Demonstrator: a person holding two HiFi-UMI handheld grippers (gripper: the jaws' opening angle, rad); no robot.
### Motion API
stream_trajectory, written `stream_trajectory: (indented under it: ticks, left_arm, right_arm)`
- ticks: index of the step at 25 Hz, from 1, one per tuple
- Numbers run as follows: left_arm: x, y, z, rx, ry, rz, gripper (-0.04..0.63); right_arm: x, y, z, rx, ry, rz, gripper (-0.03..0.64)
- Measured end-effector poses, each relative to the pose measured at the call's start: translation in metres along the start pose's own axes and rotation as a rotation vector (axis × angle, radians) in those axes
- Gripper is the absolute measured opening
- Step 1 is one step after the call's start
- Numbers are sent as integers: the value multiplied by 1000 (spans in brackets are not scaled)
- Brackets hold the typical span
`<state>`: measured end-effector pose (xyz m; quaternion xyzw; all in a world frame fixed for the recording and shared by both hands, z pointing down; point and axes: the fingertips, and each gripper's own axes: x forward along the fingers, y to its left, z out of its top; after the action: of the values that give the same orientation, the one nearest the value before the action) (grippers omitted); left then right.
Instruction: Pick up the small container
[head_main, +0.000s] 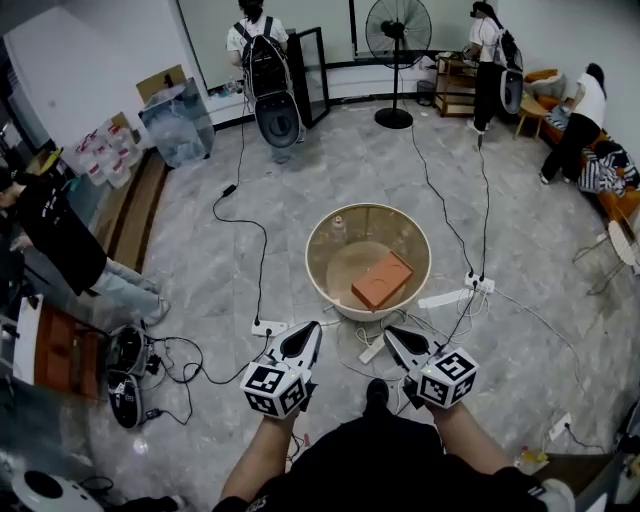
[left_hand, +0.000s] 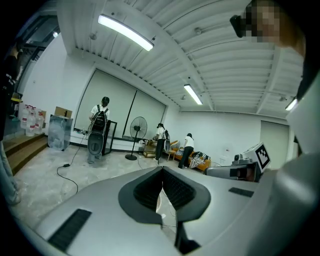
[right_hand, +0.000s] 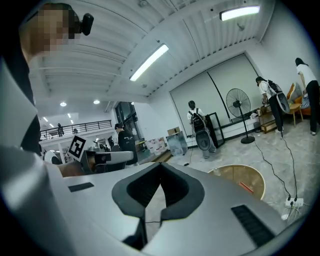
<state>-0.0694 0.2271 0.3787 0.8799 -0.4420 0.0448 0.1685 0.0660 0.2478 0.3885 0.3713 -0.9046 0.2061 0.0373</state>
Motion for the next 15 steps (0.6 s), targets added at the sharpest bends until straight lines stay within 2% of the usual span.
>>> stream_trajectory:
  ticks: [3,7,12,15]
  left_arm:
    - [36,5,13,26,-6,16,15]
    - [79,7,31,38,-19,0,15]
    - [121,0,39,14,-8,-14,15]
    - [139,-4,45,-9,-28,-6,15]
  right_arm:
    - [16,-34,8,13,9,30,14]
    - [35,-79,22,20,14,53,14]
    - [43,-118,46,21,4,84,13]
    - [40,-136,53,17,11,101,14]
